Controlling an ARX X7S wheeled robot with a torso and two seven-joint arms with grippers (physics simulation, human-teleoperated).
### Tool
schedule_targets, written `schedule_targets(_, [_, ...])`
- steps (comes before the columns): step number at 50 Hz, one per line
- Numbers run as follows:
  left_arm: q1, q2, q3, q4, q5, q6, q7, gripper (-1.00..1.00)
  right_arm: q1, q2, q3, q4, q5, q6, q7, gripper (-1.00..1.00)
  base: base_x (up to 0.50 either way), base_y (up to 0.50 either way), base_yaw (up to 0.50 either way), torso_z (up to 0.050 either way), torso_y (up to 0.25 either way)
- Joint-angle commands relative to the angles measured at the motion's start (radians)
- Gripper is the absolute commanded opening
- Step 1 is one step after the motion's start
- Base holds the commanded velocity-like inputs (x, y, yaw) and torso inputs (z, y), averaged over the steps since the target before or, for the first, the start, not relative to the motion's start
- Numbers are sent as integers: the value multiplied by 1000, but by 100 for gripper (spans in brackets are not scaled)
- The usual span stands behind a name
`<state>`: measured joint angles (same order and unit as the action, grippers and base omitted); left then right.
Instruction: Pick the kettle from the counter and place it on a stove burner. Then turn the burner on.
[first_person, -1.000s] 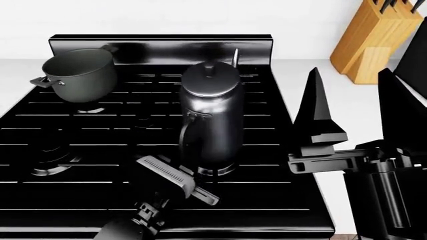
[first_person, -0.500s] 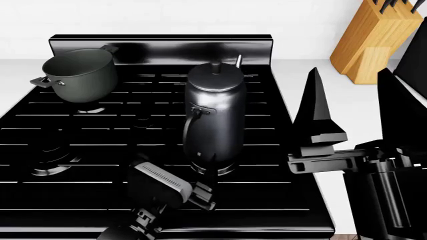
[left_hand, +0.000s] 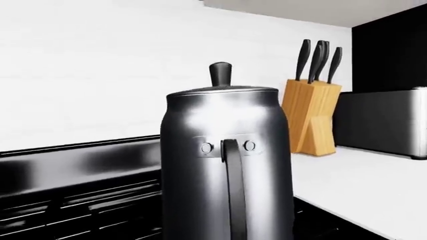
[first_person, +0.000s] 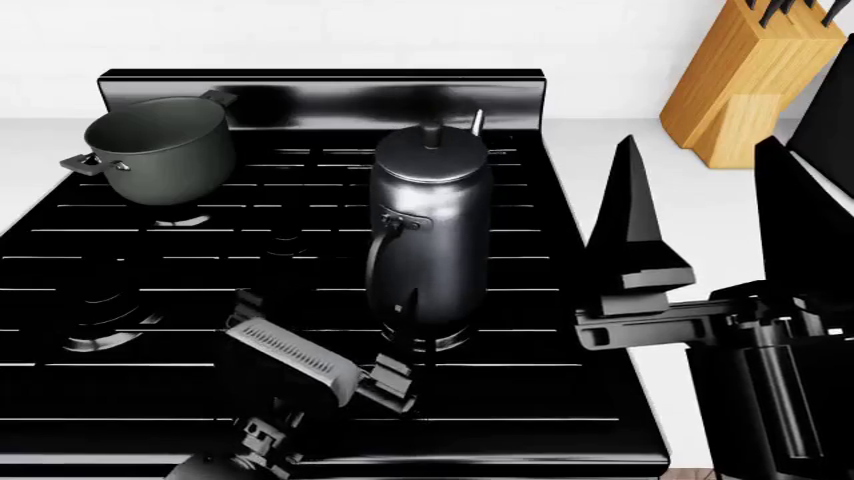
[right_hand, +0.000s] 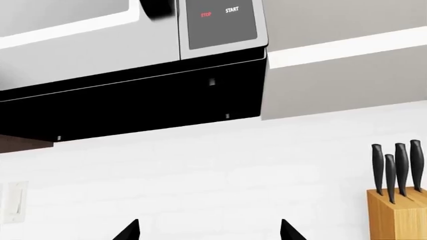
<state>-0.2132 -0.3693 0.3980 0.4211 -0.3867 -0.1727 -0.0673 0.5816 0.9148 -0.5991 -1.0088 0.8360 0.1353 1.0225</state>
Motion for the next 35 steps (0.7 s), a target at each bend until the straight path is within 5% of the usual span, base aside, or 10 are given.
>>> schedule_targets(1, [21, -39, -32, 151, -25, 0, -25, 100, 8, -1, -10, 5, 9, 0, 2, 100, 0, 0, 0, 0, 0])
schedule_targets(9, [-27, -72, -131, 306, -120, -44, -89, 100, 21, -1, -14, 8, 31, 16, 22, 100, 0, 0, 0, 0, 0])
schedule_targets(35, [-37, -60, -187, 272, -152, -52, -153, 100, 72, -11, -38, 21, 80, 81, 61, 100, -499, 92, 0, 0, 0])
